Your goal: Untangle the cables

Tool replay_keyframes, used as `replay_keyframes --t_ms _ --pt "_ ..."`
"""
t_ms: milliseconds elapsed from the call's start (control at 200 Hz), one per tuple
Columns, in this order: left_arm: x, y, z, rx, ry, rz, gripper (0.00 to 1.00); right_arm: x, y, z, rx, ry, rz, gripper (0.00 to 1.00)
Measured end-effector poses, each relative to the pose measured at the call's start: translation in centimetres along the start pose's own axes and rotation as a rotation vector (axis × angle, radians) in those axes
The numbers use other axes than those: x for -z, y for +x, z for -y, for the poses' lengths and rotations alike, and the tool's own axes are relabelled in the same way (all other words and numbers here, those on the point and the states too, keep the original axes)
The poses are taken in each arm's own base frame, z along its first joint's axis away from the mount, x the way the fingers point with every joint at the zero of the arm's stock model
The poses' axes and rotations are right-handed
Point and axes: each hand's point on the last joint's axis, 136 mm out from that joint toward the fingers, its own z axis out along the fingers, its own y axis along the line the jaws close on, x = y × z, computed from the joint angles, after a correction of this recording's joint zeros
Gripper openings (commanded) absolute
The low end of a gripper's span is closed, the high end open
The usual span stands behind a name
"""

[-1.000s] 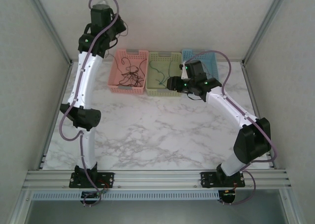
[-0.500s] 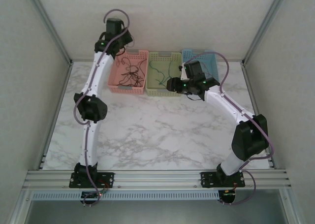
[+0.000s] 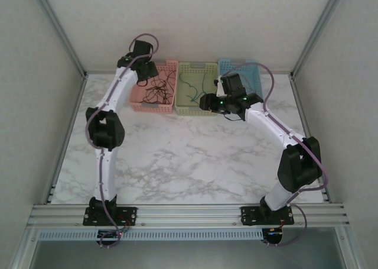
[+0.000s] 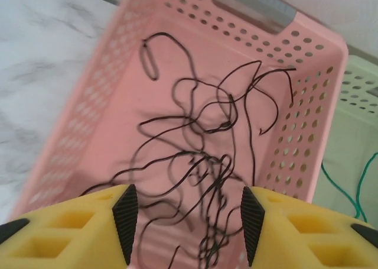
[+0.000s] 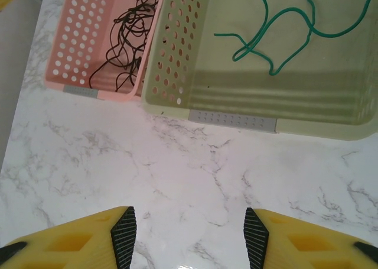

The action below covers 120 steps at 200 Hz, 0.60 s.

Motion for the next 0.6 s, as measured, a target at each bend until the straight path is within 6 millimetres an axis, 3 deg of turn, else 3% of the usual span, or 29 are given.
replay_keyframes --t_ms 100,145,175,205,225,315,355,405,551,601 --pt "6.8 -0.3 -2.3 0.016 0.007 0.106 0.67 1.1 0.6 0.9 0.005 0.032 0.017 0.56" --pt "11.4 -0.3 -3.9 0.031 0.026 0.195 0.71 2.0 0.9 1.6 0.007 0.056 0.033 0.58" --pt "13.9 0.0 -5.0 0.041 0.036 0.247 0.86 2.7 1.0 2.2 0.011 0.077 0.051 0.6" --pt "16.5 0.3 -6.2 0.053 0.047 0.314 0.91 3.4 1.2 2.8 0.015 0.097 0.071 0.62" --pt "18.0 0.5 -7.1 0.072 0.052 0.36 0.99 3.9 1.3 3.3 0.023 0.115 0.088 0.63" --pt "23.1 2.1 -11.2 0.115 0.045 0.556 1.0 6.4 1.7 5.6 0.039 0.205 0.179 0.68" --pt "23.8 3.4 -13.1 0.123 0.02 0.62 1.0 7.3 1.9 6.8 0.051 0.247 0.225 0.73" --pt "23.1 5.2 -14.9 0.109 -0.02 0.652 0.98 8.4 2.7 8.5 0.064 0.309 0.284 0.74" --pt "16.1 12.9 -19.8 -0.057 -0.214 0.532 0.92 9.9 5.6 13.6 0.13 0.48 0.422 0.77" --pt "14.6 14.9 -20.9 -0.106 -0.249 0.498 0.92 9.9 6.5 15.1 0.15 0.53 0.447 0.77"
